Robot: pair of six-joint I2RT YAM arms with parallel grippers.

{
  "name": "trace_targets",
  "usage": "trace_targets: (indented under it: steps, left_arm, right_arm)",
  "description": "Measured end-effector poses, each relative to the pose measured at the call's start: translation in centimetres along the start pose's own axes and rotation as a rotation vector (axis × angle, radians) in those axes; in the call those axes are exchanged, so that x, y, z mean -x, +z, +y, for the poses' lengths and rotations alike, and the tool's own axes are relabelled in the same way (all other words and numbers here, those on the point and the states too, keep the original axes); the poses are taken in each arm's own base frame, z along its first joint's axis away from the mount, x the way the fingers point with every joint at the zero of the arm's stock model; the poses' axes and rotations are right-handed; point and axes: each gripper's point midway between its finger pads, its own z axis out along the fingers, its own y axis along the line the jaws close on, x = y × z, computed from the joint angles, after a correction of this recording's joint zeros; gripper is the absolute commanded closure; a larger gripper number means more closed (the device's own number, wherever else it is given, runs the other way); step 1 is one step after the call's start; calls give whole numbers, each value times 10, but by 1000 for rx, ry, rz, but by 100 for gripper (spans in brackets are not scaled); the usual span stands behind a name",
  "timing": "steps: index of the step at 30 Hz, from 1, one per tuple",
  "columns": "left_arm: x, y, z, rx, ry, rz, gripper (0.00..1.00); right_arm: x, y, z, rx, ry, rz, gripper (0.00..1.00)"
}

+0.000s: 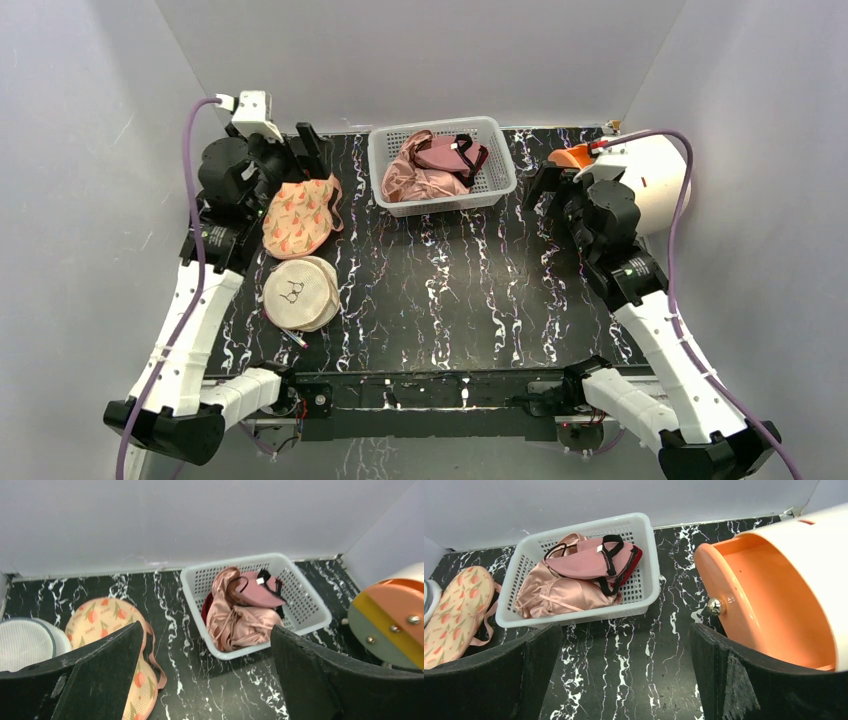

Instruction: Unzip the laundry bag and remove the bra

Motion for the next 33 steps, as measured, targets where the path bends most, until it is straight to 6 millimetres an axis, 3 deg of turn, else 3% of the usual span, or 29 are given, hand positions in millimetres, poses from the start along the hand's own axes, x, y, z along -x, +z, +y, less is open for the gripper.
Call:
trace_targets:
  steps: [7,12,22,33]
  left_arm:
    - [-69,28,21,49,-4,142,2]
    - [-116,41,38,94,-11,241,2]
    - [-164,59,73,234,-35,350,2]
    - [-245,87,122,390,-103,611,2]
  right_arm:
    - [-24,15,-11,-32,52,27,2]
    - [-24,19,-6,12,102,13,2]
    - [-9,14,10,123,185,-53,2]
    - [-9,16,34,255,243,-26,2]
